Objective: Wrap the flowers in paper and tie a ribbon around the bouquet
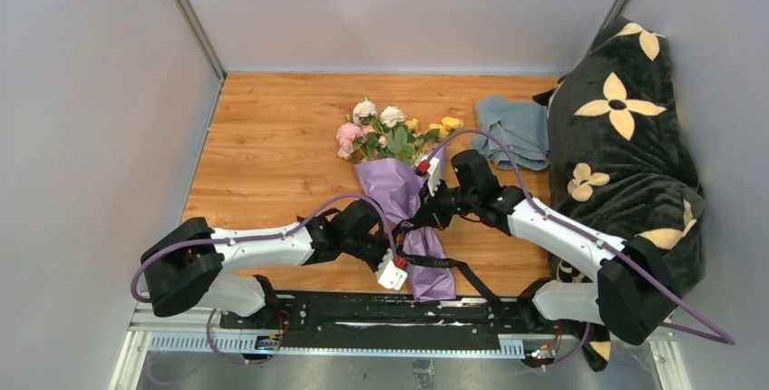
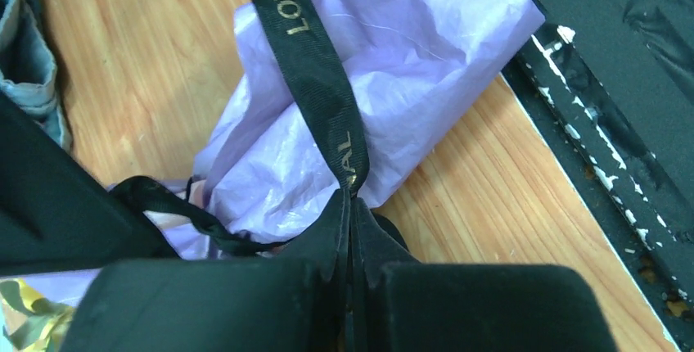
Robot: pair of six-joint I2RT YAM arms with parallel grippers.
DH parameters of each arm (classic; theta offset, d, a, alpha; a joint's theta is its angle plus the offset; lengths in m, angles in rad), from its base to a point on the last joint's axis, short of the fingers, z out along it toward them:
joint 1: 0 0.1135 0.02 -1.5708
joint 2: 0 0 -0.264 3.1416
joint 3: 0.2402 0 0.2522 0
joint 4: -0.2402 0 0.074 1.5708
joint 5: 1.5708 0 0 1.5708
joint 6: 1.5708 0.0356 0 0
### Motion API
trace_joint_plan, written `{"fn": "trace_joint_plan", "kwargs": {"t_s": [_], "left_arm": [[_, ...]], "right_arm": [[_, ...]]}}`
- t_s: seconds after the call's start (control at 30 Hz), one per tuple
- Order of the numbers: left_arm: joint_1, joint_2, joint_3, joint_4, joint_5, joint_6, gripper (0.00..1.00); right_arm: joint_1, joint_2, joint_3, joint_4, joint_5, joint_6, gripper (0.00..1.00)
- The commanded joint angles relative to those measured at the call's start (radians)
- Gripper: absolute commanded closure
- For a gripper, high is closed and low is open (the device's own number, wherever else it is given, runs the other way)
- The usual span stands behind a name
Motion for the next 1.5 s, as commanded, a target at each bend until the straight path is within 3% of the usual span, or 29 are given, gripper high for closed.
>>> {"fn": "trace_joint_plan", "kwargs": {"t_s": [0.0, 0.17, 0.27, 0.47, 0.67, 0.97, 1.03, 1.23, 1.3, 1.47], "left_arm": [[-0.004, -0.058, 0.052, 0.046, -0.044, -0.189, 1.0], [0.045, -0.047, 0.12, 0.172, -0.197, -0.691, 1.0], [0.048, -0.043, 0.106, 0.233, -0.232, -0.825, 1.0], [0.064, 0.013, 0.075, 0.245, -0.336, -0.937, 1.0], [0.066, 0.018, 0.035, 0.305, -0.316, -0.918, 1.0], [0.069, 0.06, 0.015, 0.372, -0.403, -0.938, 1.0], [0.069, 0.072, 0.012, 0.409, -0.418, -0.934, 1.0], [0.068, 0.091, -0.01, 0.436, -0.404, -0.903, 1.0], [0.07, 0.091, -0.02, 0.445, -0.404, -0.893, 1.0], [0.069, 0.091, -0.026, 0.46, -0.401, -0.887, 1.0]], "right_arm": [[-0.018, -0.028, -0.025, -0.01, -0.027, -0.019, 1.0], [-0.032, -0.046, -0.015, -0.033, -0.058, 0.035, 1.0], [-0.045, -0.053, -0.013, -0.047, -0.059, 0.072, 1.0], [-0.056, -0.031, 0.001, -0.045, -0.07, 0.162, 1.0], [-0.084, -0.008, 0.009, -0.012, -0.102, 0.232, 1.0], [-0.084, -0.014, -0.04, 0.059, -0.248, 0.253, 1.0], [-0.083, 0.018, -0.031, 0.018, -0.271, 0.222, 0.92], [-0.143, 0.025, 0.105, -0.223, -0.206, 0.084, 0.49], [-0.188, 0.02, 0.141, -0.249, -0.212, 0.047, 0.41], [-0.247, 0.048, 0.195, -0.254, -0.187, 0.042, 0.39]]}}
